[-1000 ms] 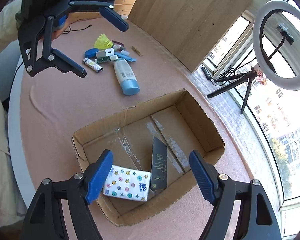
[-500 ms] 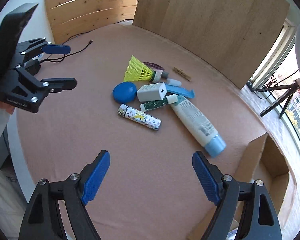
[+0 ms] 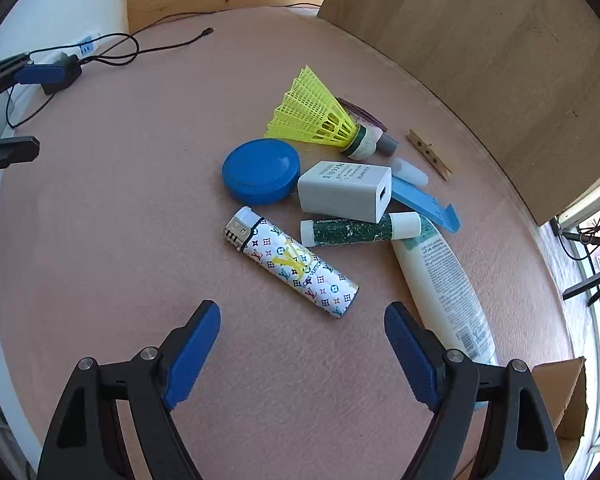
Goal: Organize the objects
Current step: 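Move the right tool back to the patterned lighter, then grasp the patterned lighter with the right gripper and lift it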
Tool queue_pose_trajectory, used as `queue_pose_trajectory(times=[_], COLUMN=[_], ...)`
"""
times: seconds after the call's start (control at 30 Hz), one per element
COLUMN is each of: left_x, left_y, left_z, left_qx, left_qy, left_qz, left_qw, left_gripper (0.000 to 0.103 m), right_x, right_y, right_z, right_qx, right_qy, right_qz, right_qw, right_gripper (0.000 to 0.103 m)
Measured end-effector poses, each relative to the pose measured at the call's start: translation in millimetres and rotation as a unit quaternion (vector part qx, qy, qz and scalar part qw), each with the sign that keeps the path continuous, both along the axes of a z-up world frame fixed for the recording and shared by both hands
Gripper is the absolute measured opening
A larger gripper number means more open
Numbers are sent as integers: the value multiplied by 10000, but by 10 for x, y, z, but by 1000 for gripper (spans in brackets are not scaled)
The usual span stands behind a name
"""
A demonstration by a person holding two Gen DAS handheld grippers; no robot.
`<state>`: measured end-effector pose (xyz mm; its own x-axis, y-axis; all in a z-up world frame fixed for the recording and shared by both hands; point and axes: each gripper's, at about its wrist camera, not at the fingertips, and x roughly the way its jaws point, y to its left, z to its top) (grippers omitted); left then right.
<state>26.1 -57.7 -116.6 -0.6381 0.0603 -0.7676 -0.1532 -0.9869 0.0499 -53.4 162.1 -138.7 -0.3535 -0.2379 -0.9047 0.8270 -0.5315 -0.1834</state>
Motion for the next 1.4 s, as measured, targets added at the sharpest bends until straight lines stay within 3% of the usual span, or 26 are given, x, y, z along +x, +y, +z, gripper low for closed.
queue_pose_trajectory(times=[0.17,0.27,0.33,0.4,0.63,0.8,0.97,1.17,1.3,1.37,1.4], left_x=[57,54,53,40,62,145,250,368,392,416,421], left_y=[1,-6,3,22,244,479,694,950,966,946,936], left_z=[-43,-80,-101,-110,-174,-245,-345,-492,-490,-474,-470], left_qx=[3,19,34,96,162,206,344,327,442,488,494], left_qy=[-70,-123,-138,-129,26,55,-115,-646,-689,-714,-713], left_qz=[18,8,-20,-78,-941,-1942,-2922,-3879,-4040,-4098,-4121], left_qw=[10000,9999,9999,9998,9954,9807,9557,9188,9111,9081,9070], left_gripper=[96,96,96,96,96,96,93,61,55,48,35], right_x=[-210,-242,-219,-174,105,599,1146,1367,1396,1386,1382], right_y=[16,25,1,-33,-135,-242,-226,-58,-19,-14,-13], right_z=[-73,-68,-48,-35,-15,-18,-24,-34,-41,-44,-46], right_qx=[-199,-322,-353,-324,-203,-114,-12,54,61,34,18], right_qy=[-401,-622,-763,-821,-839,-911,-1081,-1215,-1182,-1188,-1189], right_qz=[15,172,333,481,882,1569,2441,2870,3012,3046,3056], right_qw=[9990,9974,9959,9949,9924,9833,9637,9502,9462,9450,9447], right_gripper=[80,64,44,32,21,21,21,21,21,21,21])
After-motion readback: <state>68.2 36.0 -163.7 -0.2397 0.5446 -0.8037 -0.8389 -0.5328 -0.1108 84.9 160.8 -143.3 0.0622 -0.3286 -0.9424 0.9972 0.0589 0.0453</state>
